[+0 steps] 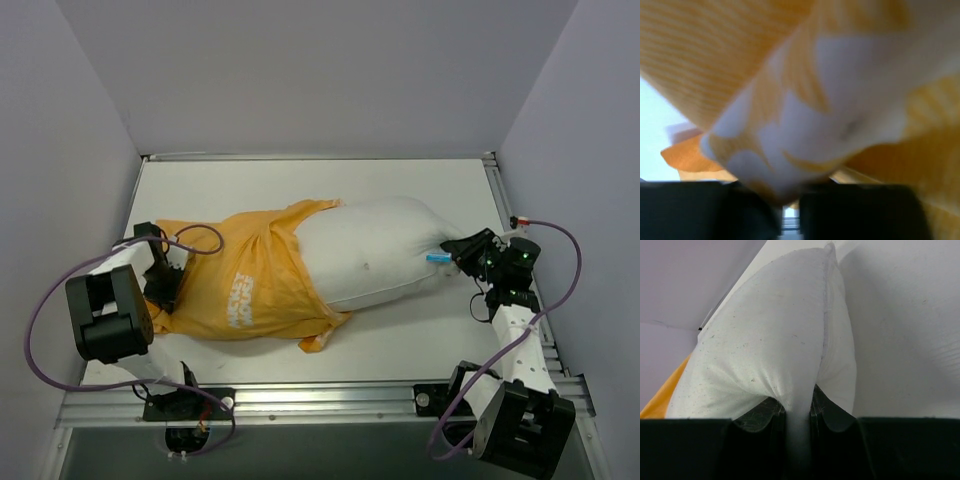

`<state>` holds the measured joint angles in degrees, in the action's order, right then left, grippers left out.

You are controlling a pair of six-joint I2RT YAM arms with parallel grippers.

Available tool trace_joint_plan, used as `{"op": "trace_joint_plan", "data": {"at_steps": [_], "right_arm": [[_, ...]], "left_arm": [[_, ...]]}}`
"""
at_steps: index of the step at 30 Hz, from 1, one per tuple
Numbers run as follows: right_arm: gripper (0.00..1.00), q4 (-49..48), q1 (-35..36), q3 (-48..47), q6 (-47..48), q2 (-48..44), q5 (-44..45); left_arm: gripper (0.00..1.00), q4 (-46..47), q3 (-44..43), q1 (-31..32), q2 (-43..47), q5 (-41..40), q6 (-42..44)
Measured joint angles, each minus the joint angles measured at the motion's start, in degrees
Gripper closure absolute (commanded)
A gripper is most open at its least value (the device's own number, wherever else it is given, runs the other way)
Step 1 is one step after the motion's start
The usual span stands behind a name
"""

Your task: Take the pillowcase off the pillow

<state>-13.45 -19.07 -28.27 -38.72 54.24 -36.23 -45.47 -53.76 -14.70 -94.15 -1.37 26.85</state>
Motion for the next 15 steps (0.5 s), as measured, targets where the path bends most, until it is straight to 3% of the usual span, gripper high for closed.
{"op": "trace_joint_plan", "data": {"at_steps": [8, 13, 15], "right_arm": [[1.0, 1.7, -1.4, 0.0, -0.1, 0.1, -1.2], [1.0, 4.3, -5.1, 0.0, -0.2, 0.1, -3.8], [1.0, 5.6, -6.7, 0.0, -0.2, 0.1, -4.6]], "left_arm": [[0.98, 2.7, 1.7, -0.1, 2.3, -0.9, -0.9], [0.98, 4.0, 1.3, -3.6, 7.9, 0.6, 0.2], [0.98, 0.8, -3.2, -6.4, 11.7, 2.3, 1.6]]}}
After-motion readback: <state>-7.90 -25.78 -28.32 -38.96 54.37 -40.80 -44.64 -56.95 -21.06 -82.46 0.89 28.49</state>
